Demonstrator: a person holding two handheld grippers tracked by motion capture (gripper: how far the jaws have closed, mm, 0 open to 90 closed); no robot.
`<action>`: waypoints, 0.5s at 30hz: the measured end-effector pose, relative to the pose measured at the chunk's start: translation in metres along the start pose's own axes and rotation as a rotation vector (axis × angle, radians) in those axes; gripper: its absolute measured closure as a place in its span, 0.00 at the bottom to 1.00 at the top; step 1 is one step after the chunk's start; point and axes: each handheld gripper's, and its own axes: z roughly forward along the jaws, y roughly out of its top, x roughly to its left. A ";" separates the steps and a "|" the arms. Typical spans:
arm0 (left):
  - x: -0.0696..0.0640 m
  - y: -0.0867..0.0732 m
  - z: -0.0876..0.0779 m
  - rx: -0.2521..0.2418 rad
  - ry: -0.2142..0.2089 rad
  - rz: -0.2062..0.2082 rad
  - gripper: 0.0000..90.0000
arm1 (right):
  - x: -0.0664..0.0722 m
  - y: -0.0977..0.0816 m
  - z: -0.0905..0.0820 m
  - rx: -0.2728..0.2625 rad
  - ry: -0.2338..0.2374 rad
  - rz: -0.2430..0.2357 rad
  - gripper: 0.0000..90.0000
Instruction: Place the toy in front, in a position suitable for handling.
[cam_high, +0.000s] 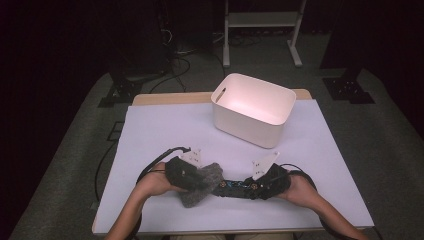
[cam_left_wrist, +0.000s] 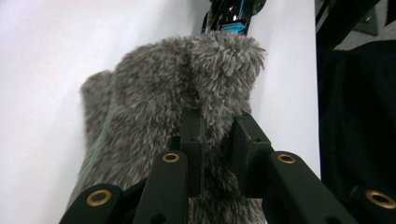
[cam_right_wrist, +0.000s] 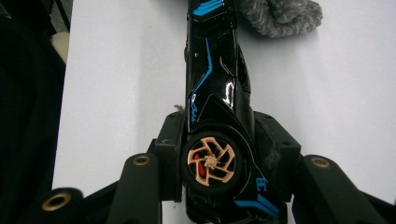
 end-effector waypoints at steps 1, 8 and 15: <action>0.000 0.001 0.004 0.001 -0.006 0.001 0.85 | 0.000 0.001 0.000 0.010 0.001 0.002 0.63; 0.001 0.004 0.015 -0.011 -0.041 -0.003 0.84 | -0.001 0.015 0.004 0.030 0.013 -0.009 0.55; 0.003 -0.002 0.016 -0.061 -0.055 -0.024 0.84 | -0.002 0.046 0.025 0.111 0.031 -0.041 0.55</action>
